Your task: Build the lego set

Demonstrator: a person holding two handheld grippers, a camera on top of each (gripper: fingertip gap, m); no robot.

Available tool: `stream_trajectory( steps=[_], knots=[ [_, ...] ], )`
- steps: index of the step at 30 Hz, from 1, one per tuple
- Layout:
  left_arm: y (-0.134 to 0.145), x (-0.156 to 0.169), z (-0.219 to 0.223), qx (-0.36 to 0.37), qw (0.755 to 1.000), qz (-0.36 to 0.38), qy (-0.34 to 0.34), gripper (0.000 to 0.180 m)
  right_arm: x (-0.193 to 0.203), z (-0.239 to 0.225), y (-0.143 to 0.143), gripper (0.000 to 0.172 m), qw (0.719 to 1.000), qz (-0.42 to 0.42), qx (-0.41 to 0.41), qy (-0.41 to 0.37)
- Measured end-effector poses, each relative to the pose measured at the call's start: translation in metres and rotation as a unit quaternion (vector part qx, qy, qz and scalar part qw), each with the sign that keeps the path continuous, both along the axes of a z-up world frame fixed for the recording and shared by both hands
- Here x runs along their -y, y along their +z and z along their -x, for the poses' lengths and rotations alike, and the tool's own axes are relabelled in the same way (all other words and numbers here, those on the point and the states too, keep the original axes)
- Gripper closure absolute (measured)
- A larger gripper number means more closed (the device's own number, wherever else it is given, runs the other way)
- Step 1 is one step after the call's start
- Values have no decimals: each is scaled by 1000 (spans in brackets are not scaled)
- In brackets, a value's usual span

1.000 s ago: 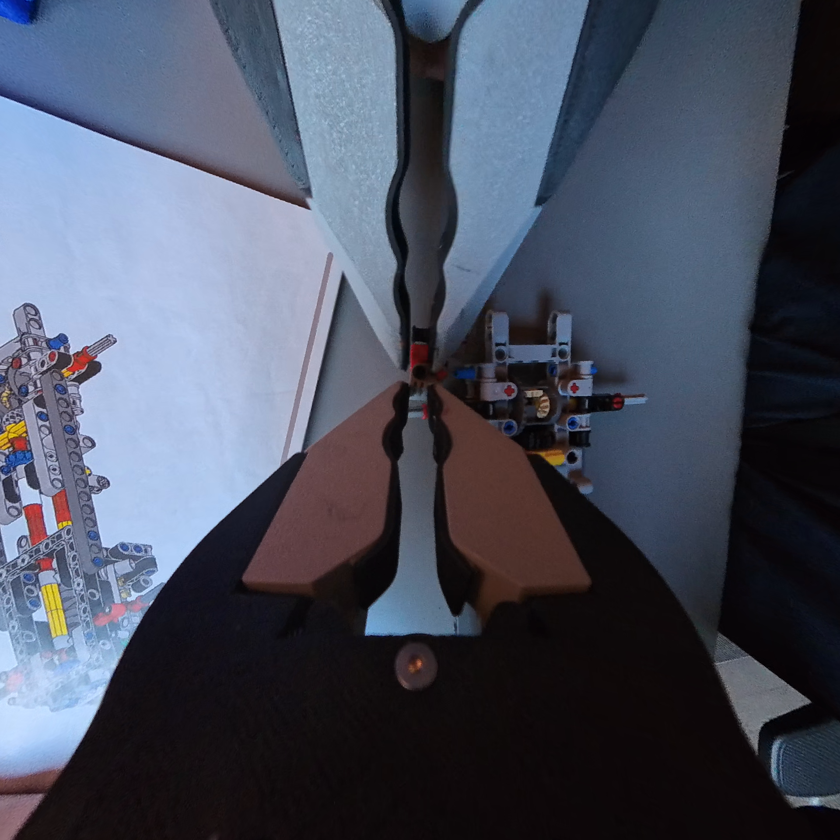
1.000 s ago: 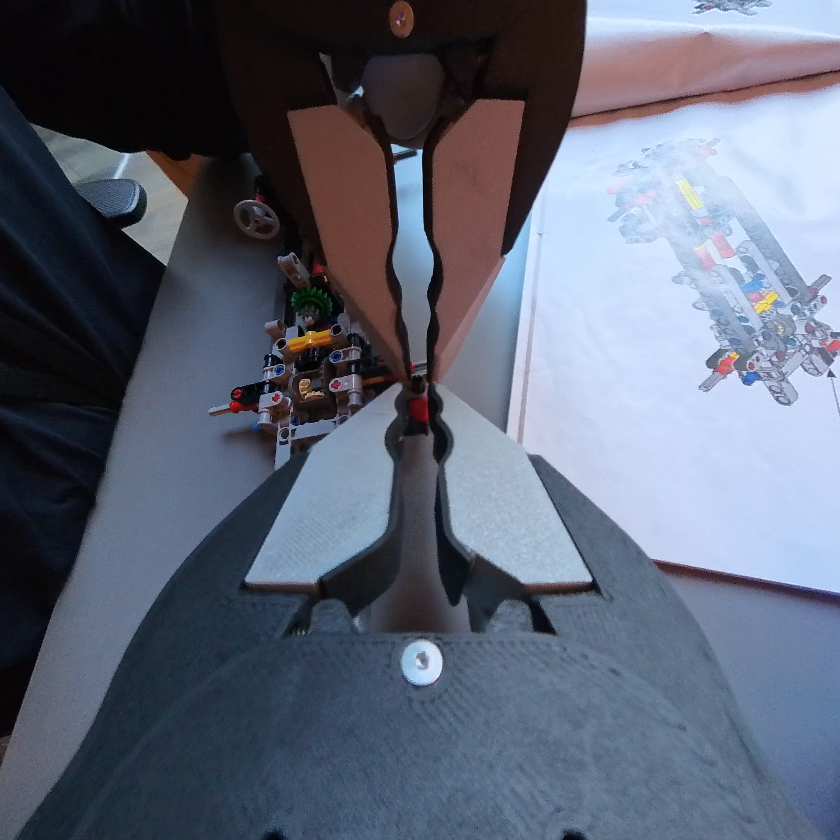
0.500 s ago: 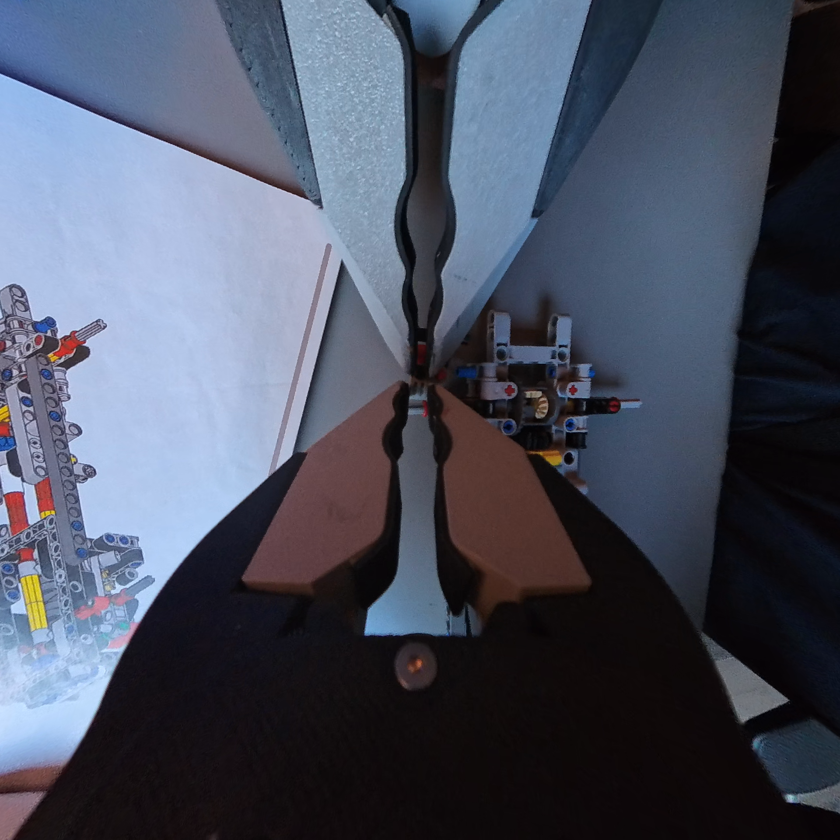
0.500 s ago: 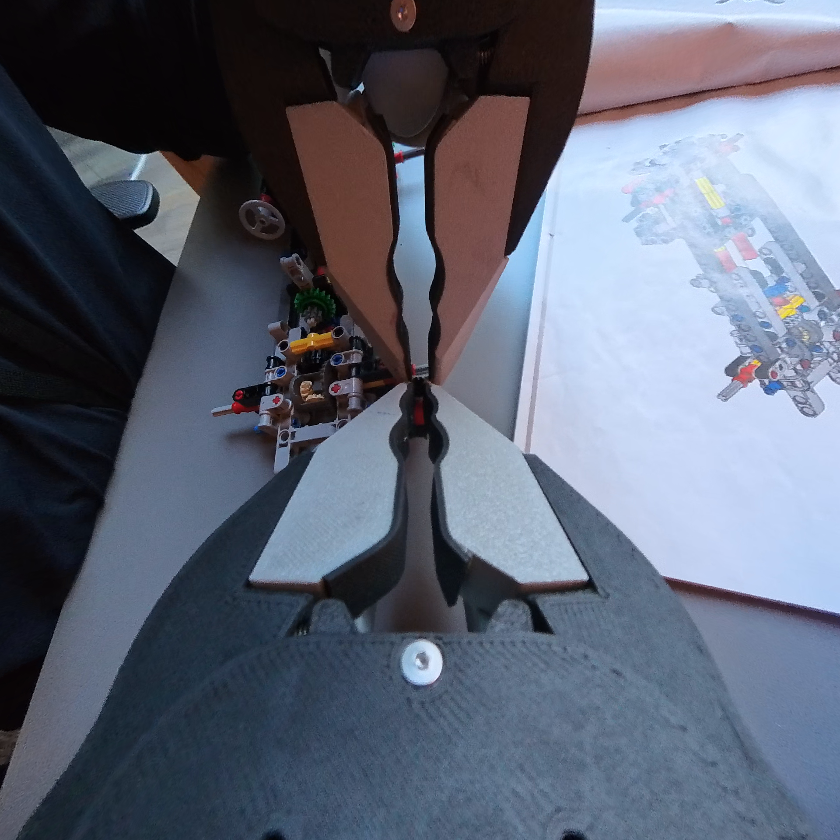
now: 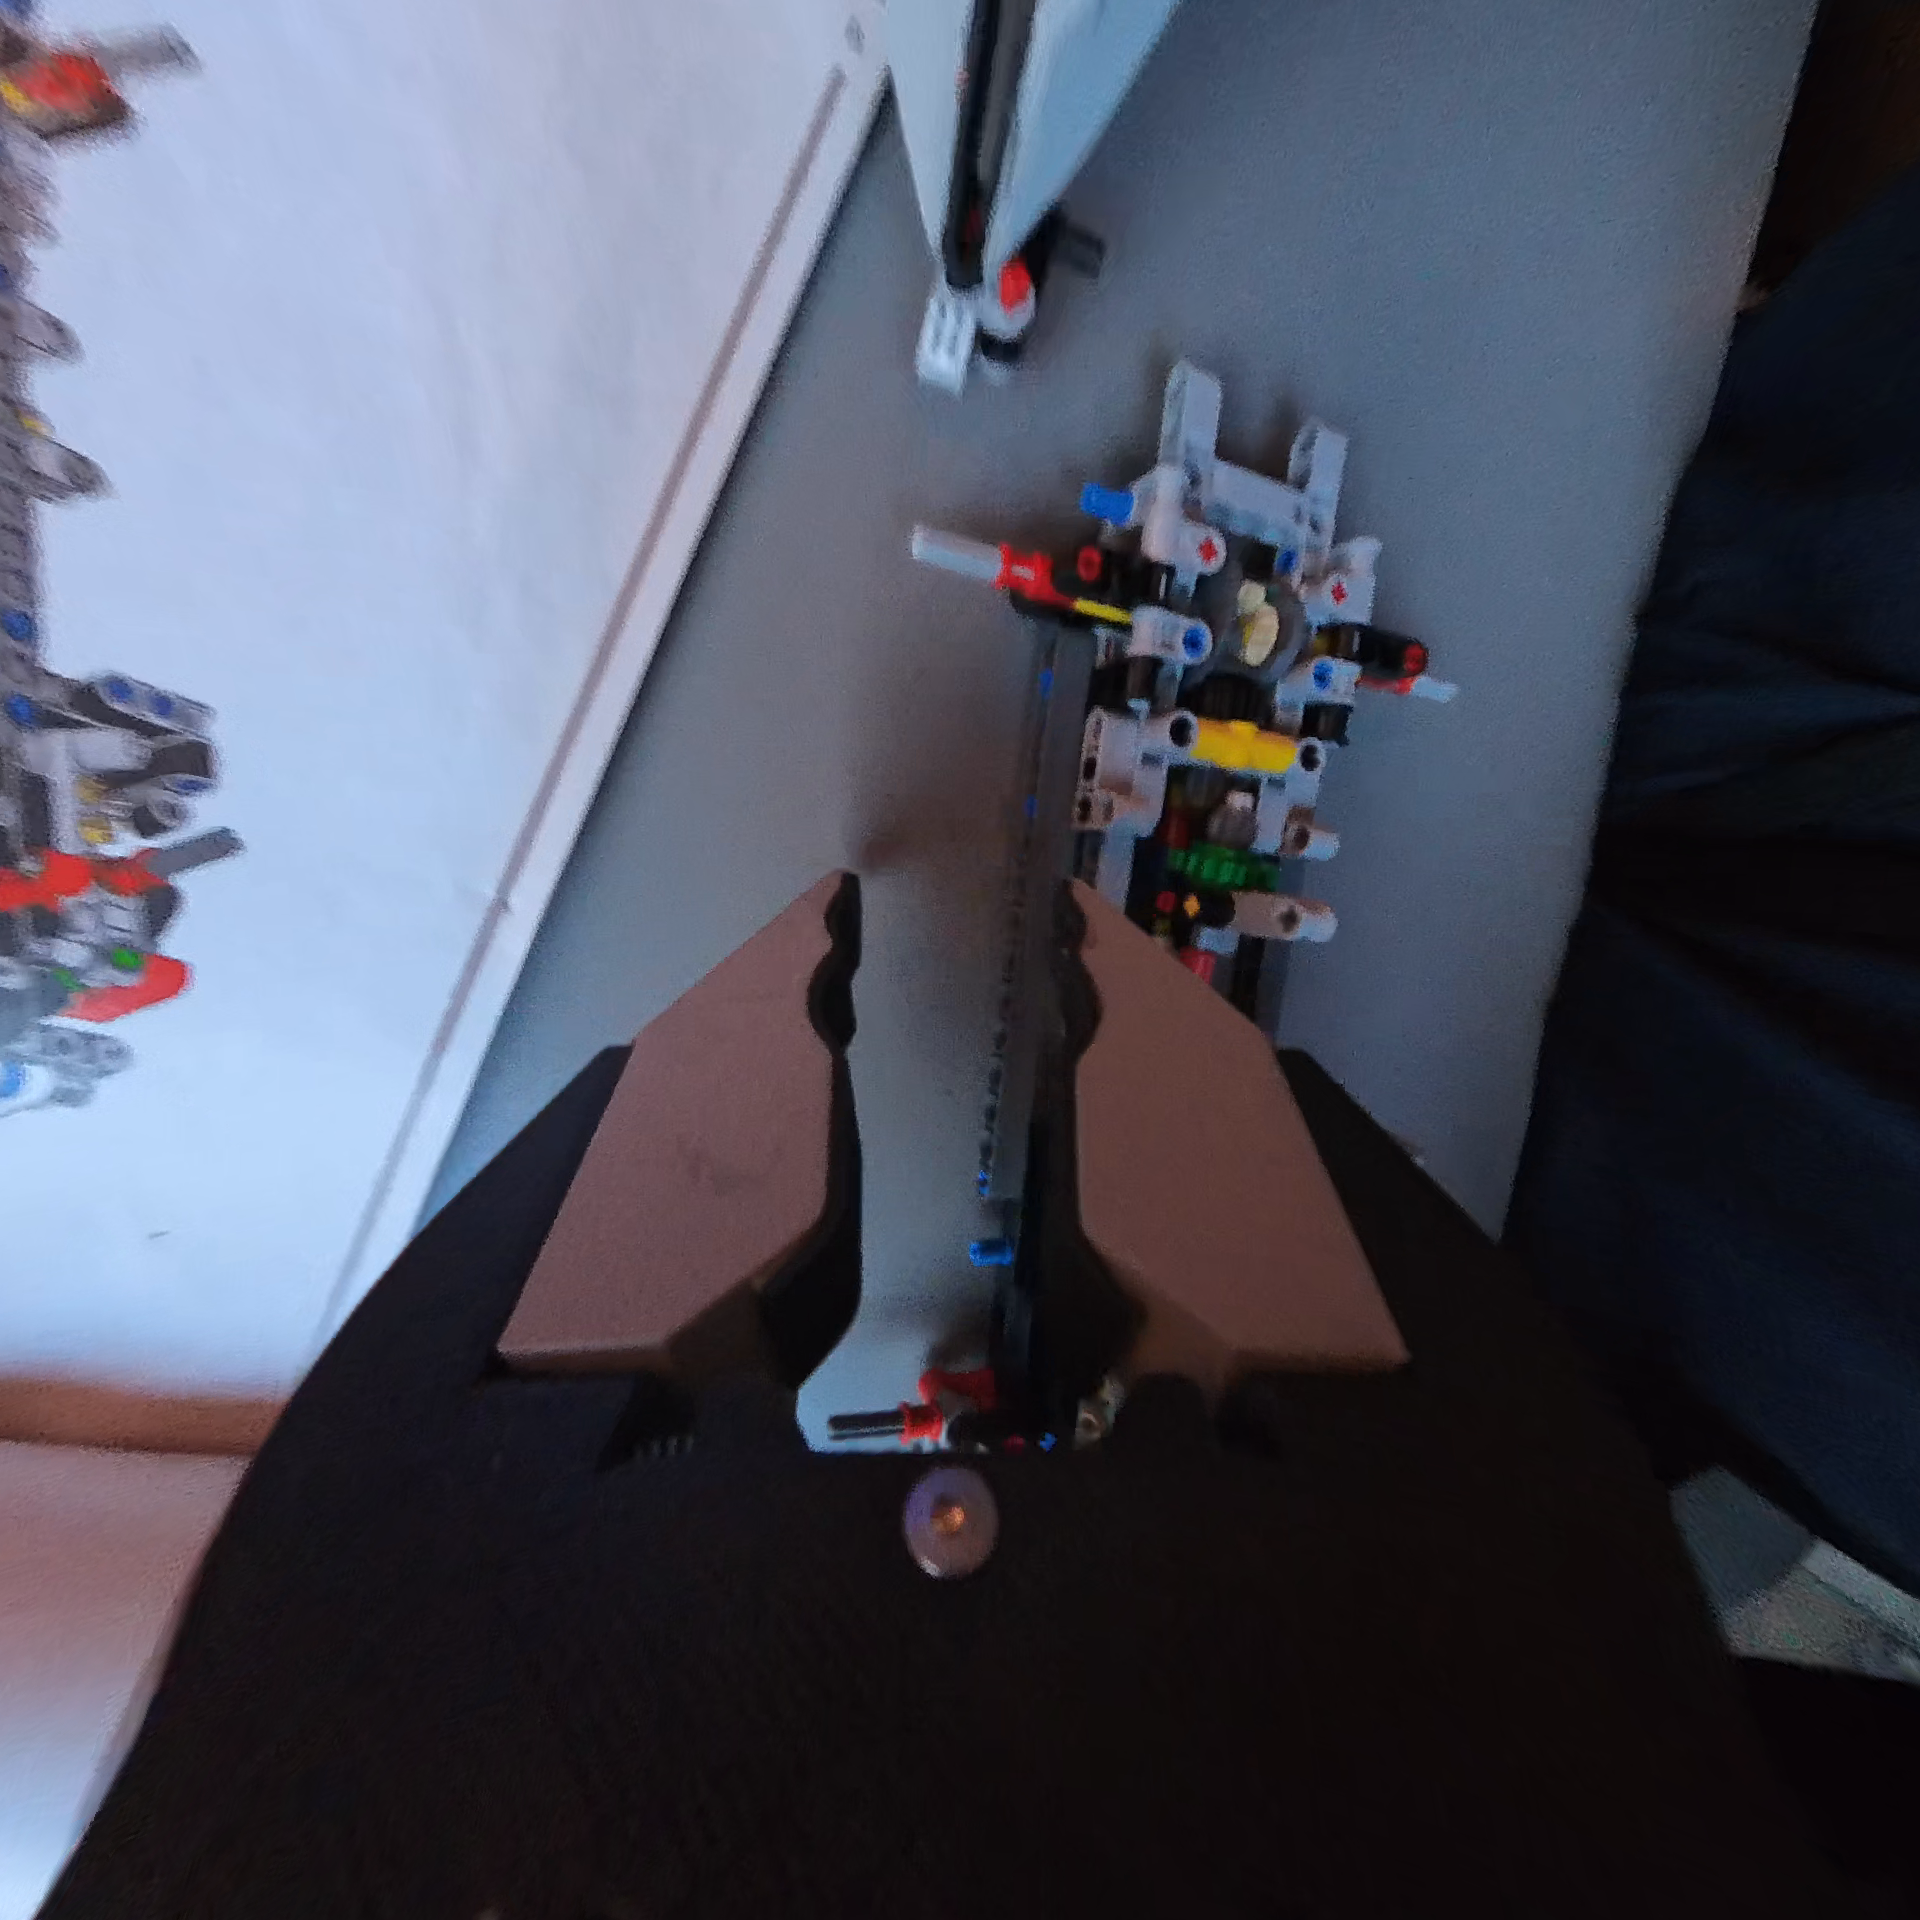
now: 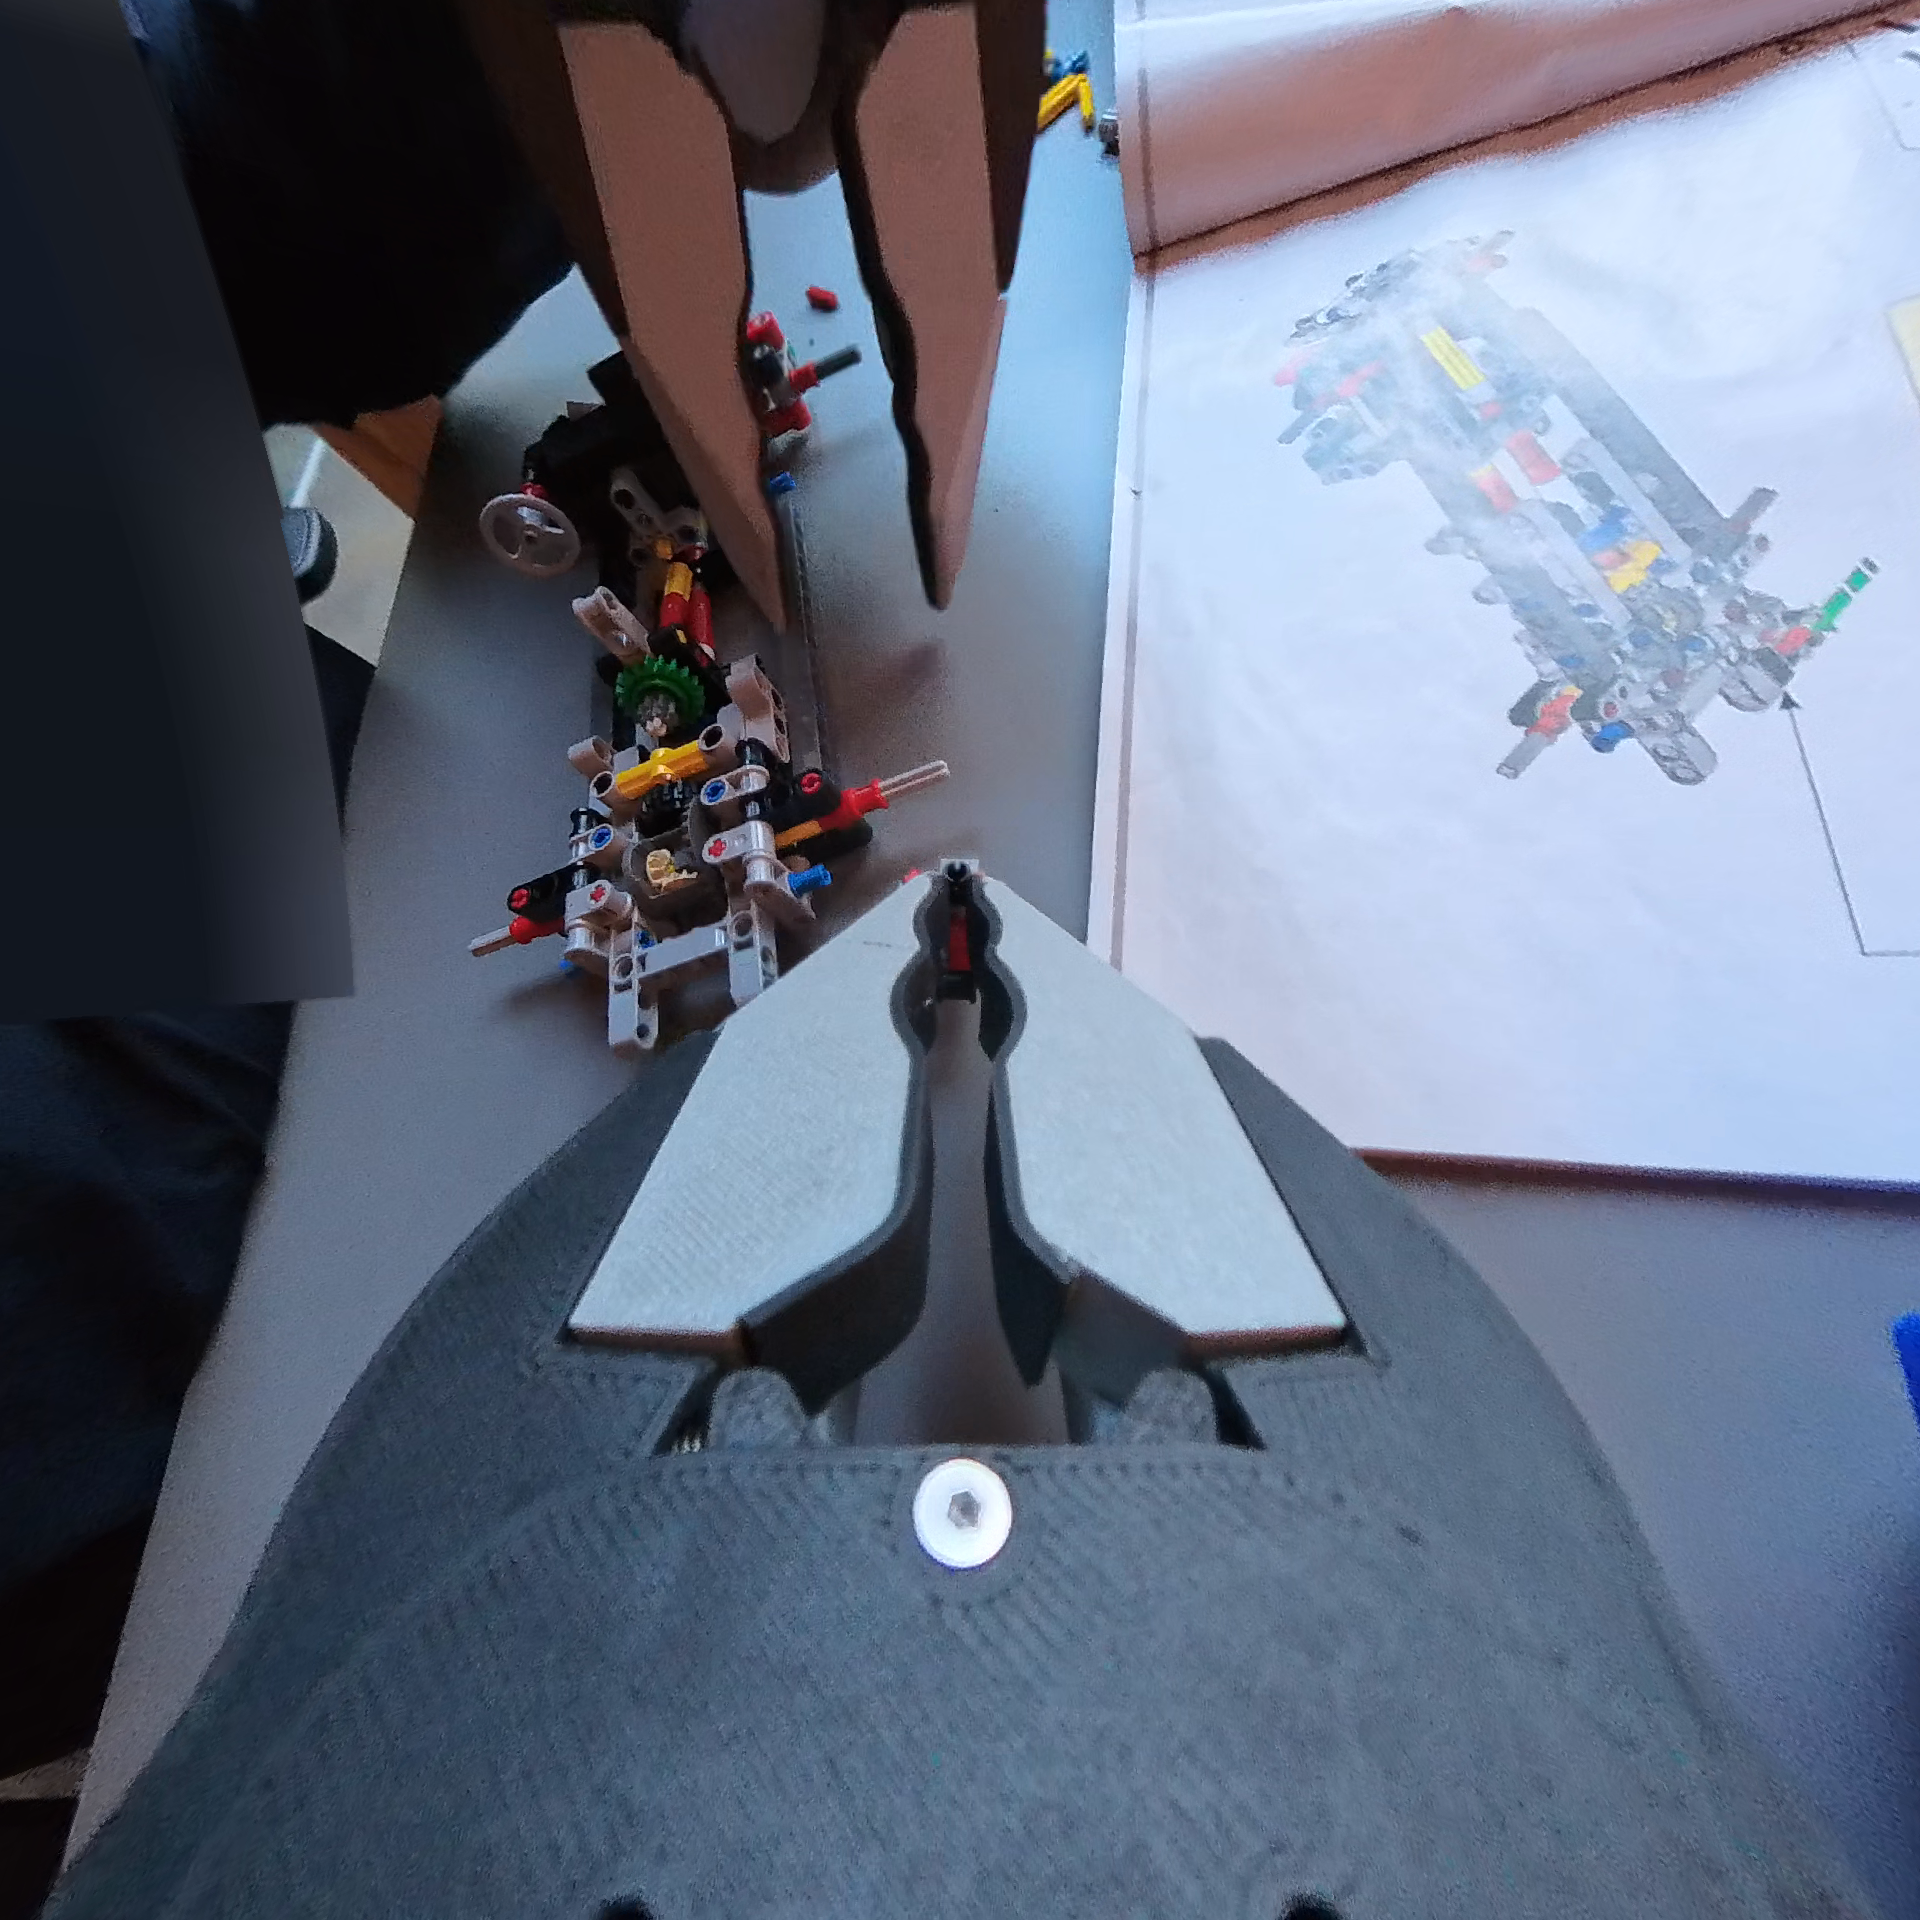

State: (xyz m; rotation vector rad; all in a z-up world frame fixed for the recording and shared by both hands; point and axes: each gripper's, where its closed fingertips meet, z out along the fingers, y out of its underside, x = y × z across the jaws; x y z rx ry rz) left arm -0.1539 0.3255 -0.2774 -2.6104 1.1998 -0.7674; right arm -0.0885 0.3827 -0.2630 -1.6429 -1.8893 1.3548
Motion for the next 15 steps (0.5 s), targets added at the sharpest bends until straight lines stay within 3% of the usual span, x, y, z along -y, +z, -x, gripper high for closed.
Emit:
stream_trajectory(
  steps=[5,7,9,12,15],
  knots=[
    [-4,15,-9,-18,998,15,-52,152,-2,-8,1,172,1000,0,1,-9],
    [-6,15,-9,-43,996,-1,-77,156,0,-10,5,172,1000,4,-3,-8],
    [-9,19,-17,-55,992,-19,-110,173,5,-13,6,172,1000,8,-6,-6],
    [-10,38,-38,-26,988,-39,-150,173,12,-19,4,172,1000,3,-2,-5],
    [-11,44,-43,-16,985,-97,-144,173,18,-28,-1,172,1000,-1,5,-5]
  ],
)
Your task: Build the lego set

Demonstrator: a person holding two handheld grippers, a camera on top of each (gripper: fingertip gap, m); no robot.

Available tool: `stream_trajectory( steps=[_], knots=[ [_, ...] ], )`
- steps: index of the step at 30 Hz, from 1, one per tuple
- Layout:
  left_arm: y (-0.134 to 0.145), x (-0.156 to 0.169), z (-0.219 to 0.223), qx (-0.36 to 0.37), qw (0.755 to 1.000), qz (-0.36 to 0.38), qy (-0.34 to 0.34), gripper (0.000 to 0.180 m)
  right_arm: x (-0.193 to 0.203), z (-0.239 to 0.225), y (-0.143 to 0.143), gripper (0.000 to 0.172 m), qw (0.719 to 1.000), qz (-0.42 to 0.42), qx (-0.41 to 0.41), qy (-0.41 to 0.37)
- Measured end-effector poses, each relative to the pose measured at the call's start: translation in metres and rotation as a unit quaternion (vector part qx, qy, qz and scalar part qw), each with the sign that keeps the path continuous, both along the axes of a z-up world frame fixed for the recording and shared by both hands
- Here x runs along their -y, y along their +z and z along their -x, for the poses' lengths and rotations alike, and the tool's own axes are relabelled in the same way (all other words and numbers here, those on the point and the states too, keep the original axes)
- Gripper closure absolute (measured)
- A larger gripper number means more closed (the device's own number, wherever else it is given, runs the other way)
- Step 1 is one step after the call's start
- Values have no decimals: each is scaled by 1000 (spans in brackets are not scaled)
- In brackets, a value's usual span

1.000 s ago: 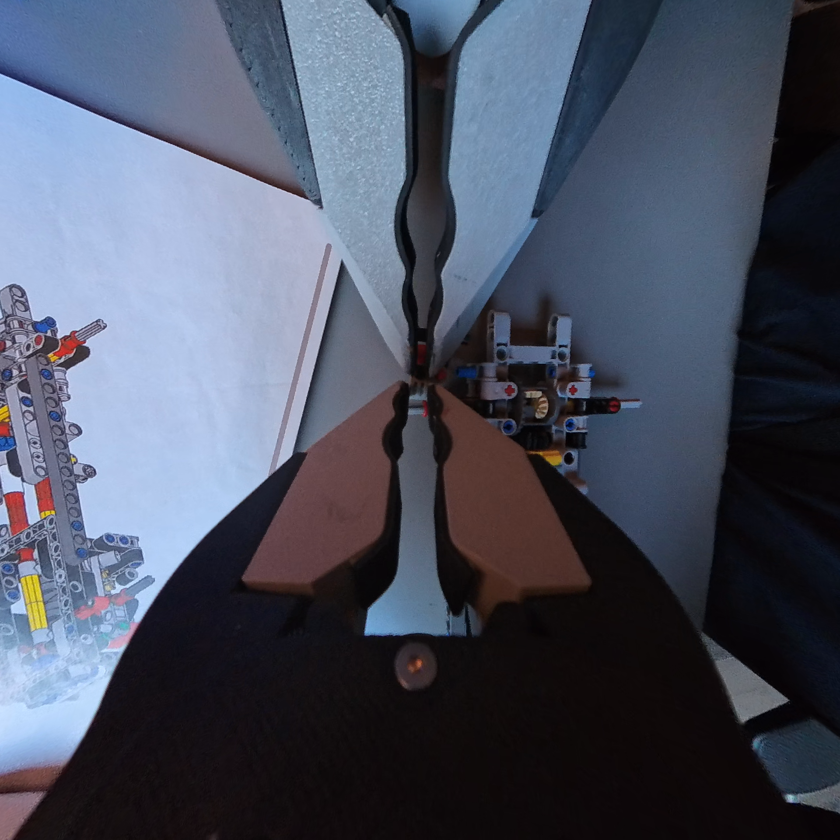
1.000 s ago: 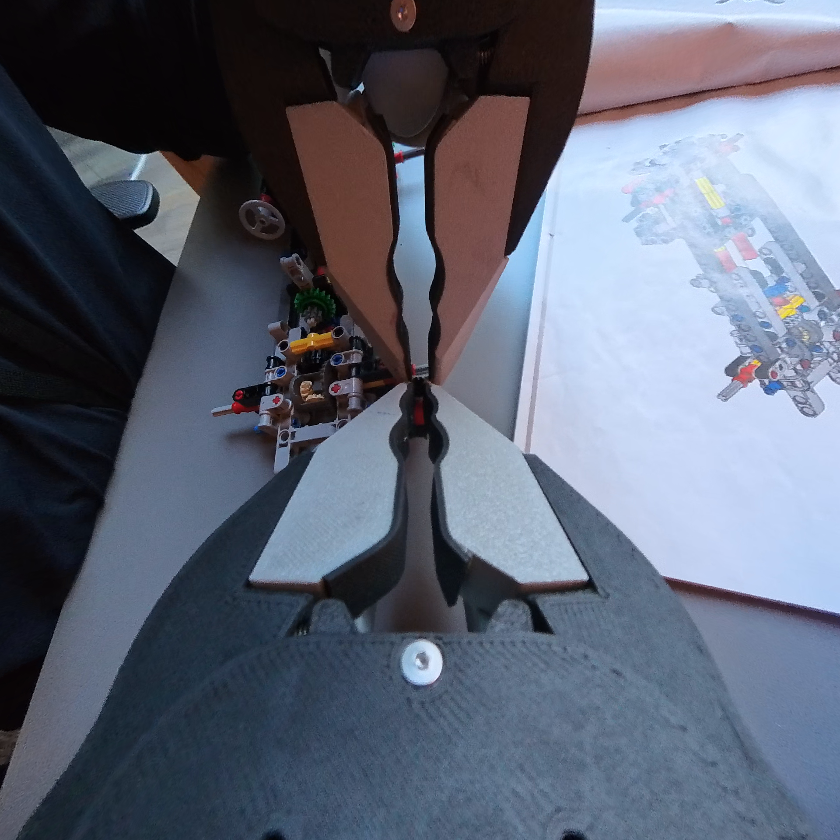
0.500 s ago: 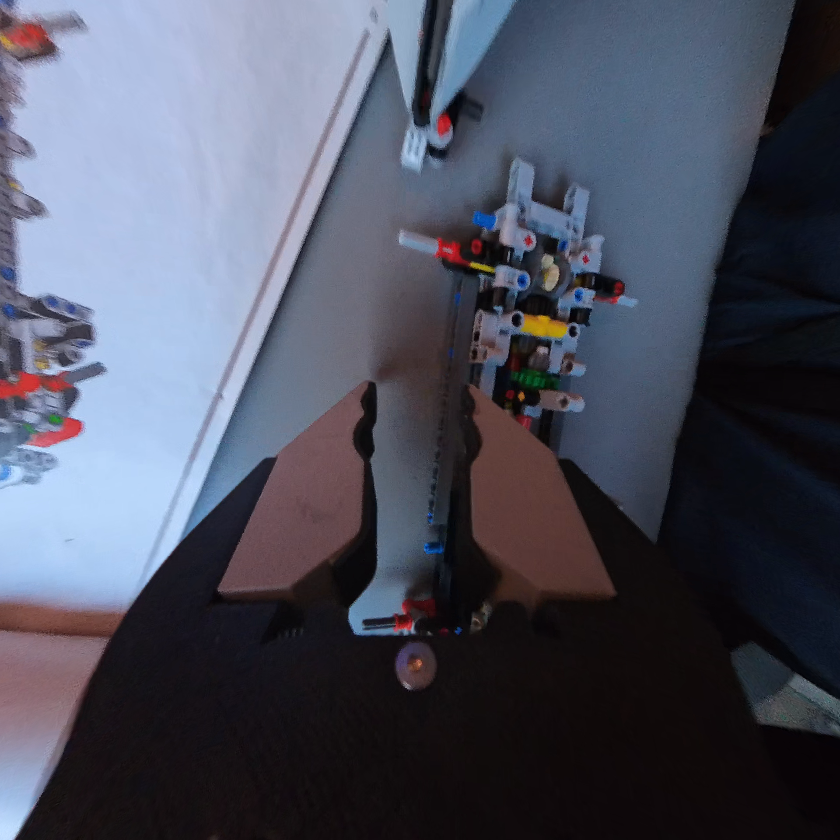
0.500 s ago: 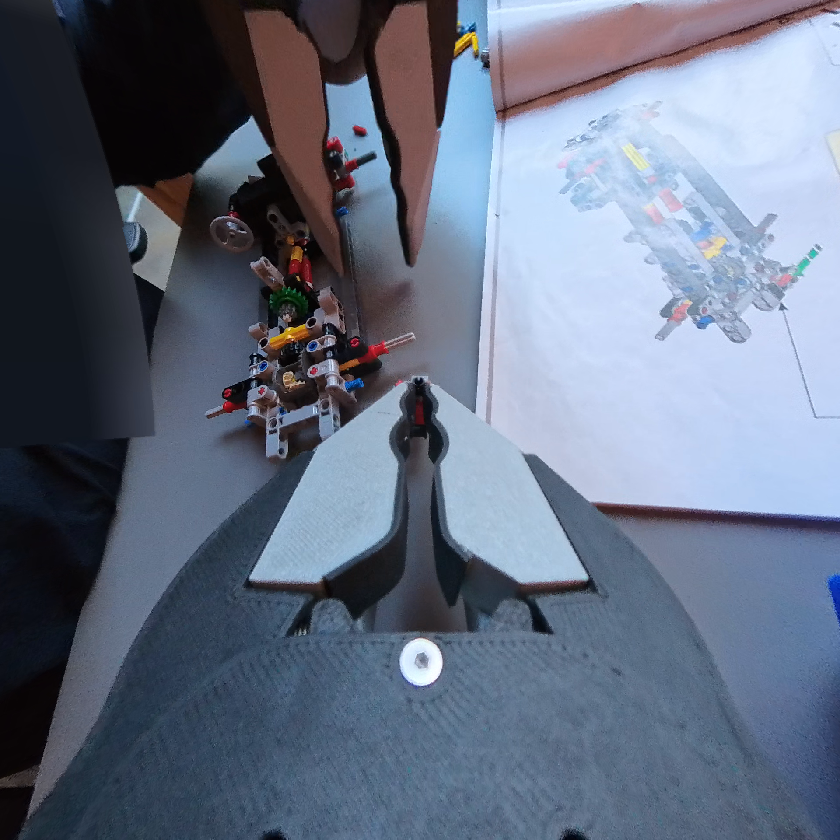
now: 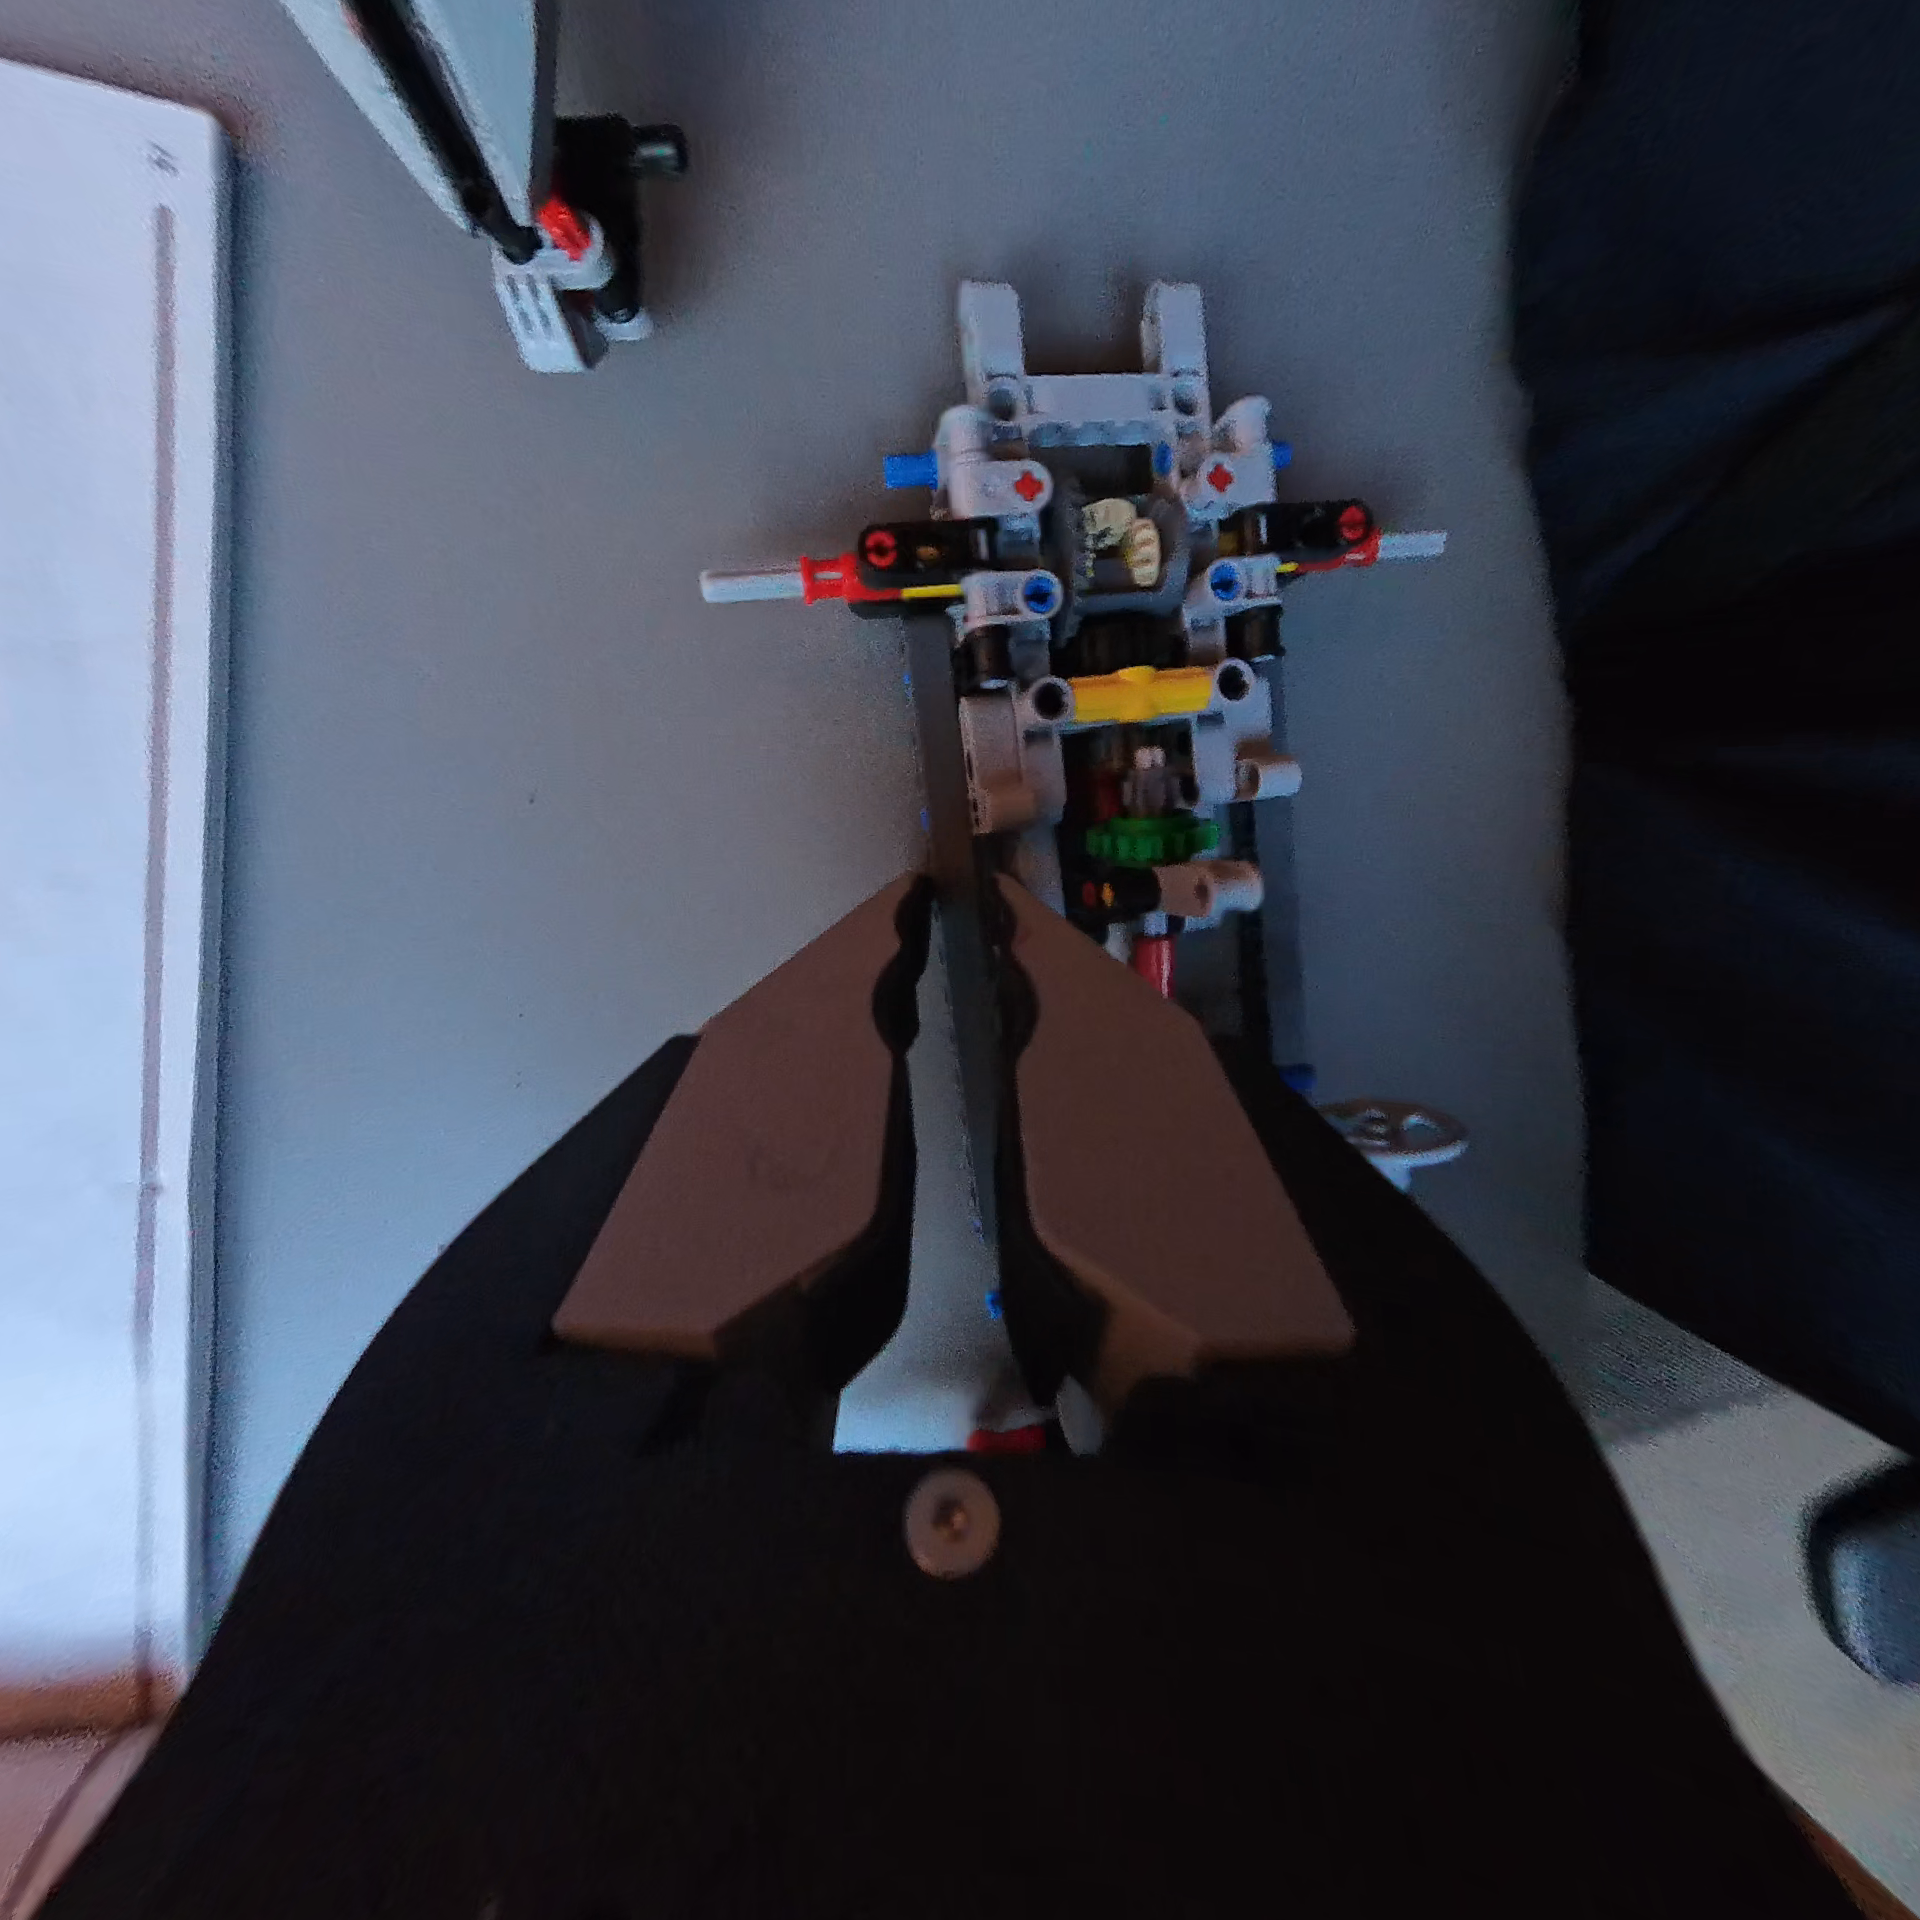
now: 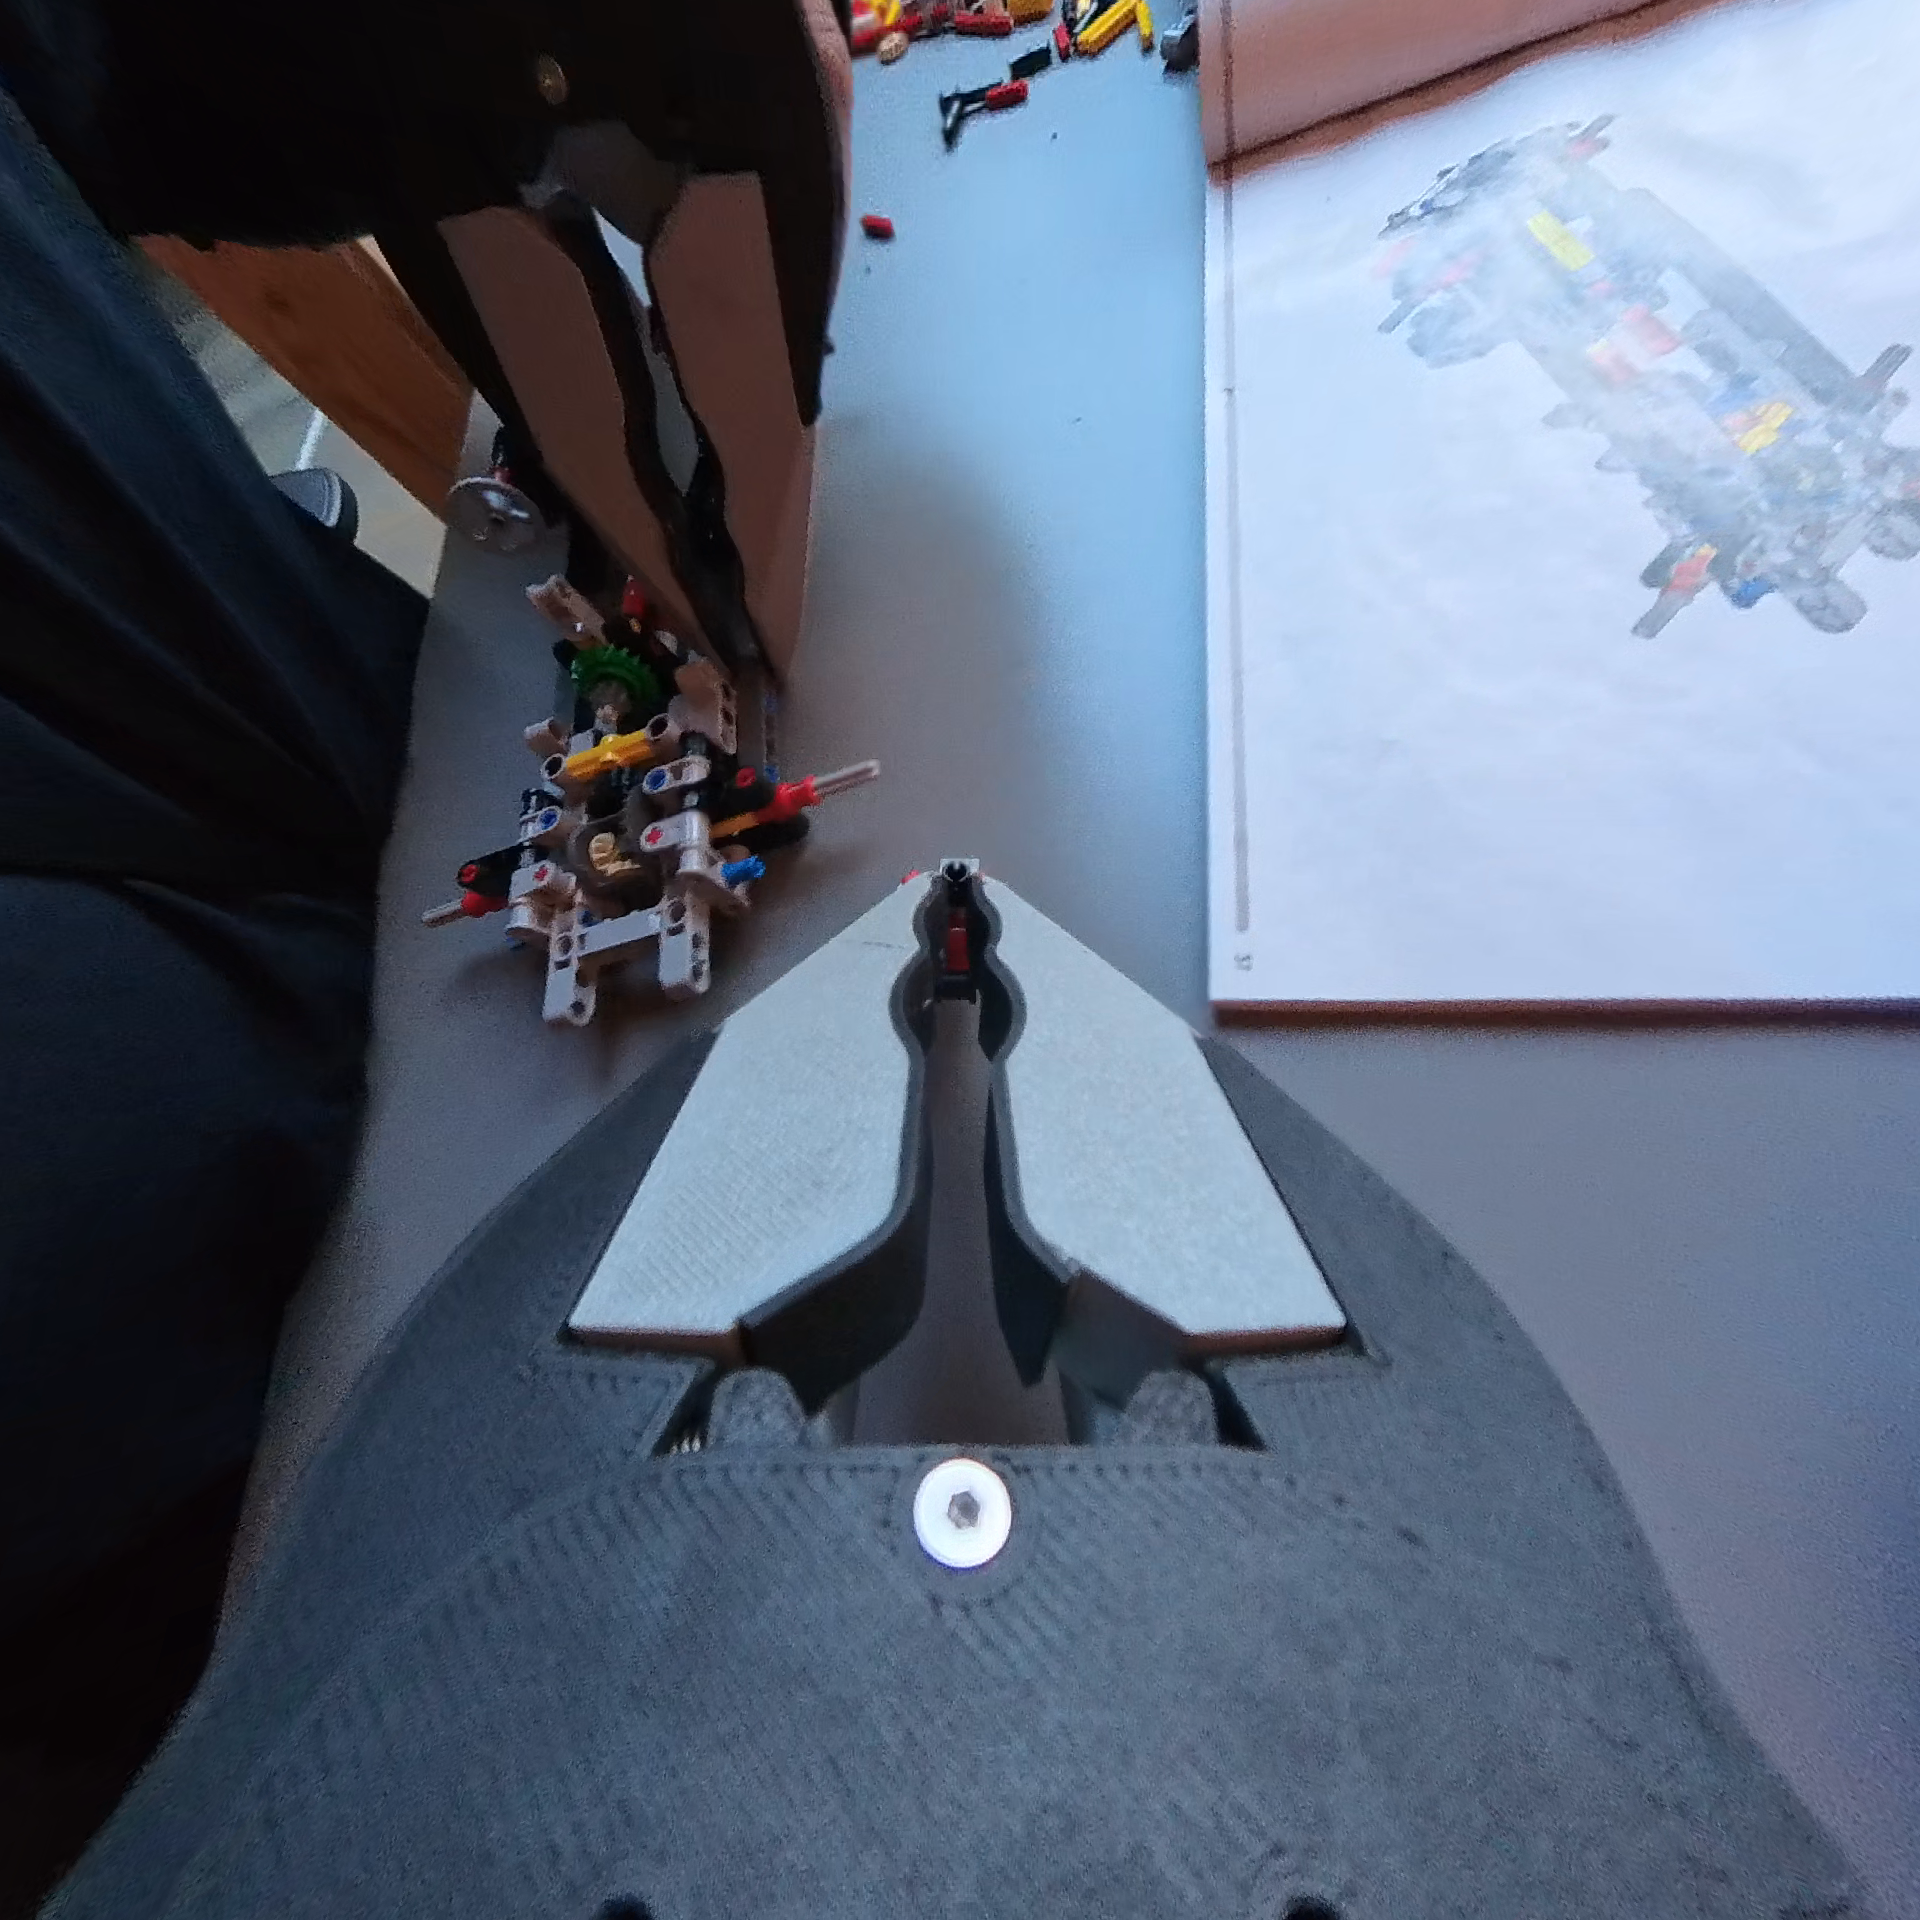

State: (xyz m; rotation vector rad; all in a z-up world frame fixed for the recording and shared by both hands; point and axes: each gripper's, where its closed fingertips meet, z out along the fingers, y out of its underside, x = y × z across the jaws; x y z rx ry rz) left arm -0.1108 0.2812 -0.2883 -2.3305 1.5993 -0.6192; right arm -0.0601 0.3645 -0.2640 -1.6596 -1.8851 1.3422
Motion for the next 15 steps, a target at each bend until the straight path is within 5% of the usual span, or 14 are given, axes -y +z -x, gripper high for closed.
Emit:
stream_trajectory(
  steps=[4,15],
  knots=[
    [2,1,0,-14,997,-78,6,173,9,-6,8,172,999,26,-19,6],
    [3,-8,-14,-27,989,-138,-43,173,27,-3,13,172,998,34,-37,35]
  ],
)
